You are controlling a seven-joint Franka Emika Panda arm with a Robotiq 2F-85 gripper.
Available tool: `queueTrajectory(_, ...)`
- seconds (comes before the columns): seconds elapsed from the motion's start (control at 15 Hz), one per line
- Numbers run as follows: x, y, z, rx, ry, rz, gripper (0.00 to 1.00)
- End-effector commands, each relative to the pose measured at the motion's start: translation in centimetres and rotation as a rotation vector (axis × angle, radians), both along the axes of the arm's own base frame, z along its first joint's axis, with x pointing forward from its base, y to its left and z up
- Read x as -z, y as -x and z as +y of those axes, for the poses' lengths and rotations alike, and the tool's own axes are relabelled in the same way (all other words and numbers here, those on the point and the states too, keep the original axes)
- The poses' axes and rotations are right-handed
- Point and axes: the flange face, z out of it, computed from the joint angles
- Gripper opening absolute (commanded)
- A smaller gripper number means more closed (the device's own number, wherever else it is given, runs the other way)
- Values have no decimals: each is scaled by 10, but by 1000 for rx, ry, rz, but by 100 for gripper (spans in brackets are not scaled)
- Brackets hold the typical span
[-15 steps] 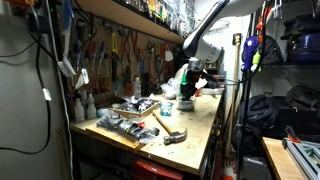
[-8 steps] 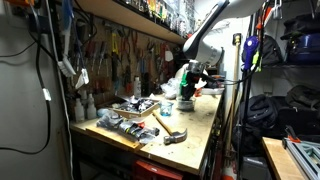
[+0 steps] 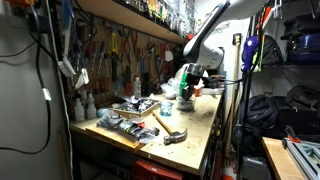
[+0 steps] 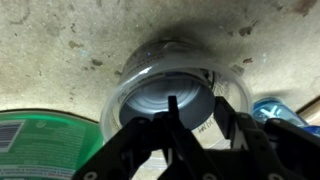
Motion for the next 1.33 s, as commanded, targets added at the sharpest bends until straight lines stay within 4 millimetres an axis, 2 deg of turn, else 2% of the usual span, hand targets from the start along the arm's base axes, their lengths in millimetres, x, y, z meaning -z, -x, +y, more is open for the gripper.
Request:
queueTrajectory(0.0,1,11,5,-60,28,-19,47)
queueTrajectory(0.07,1,11,5,-71,32,-22,45)
queueTrajectory(0.13,1,12,5,-79,33,-23,34)
queueTrajectory(0.33,0,13,7,-102,40,-29,11)
queueTrajectory(0.47,-1,13,7,-113,43,-30,5)
queueTrajectory(0.6,0,14,7,-118,42,-29,8)
queueTrajectory(0.8,-2,16,4,-70,38,5,5)
queueTrajectory(1.27,-39,28,-9,80,6,-53,5)
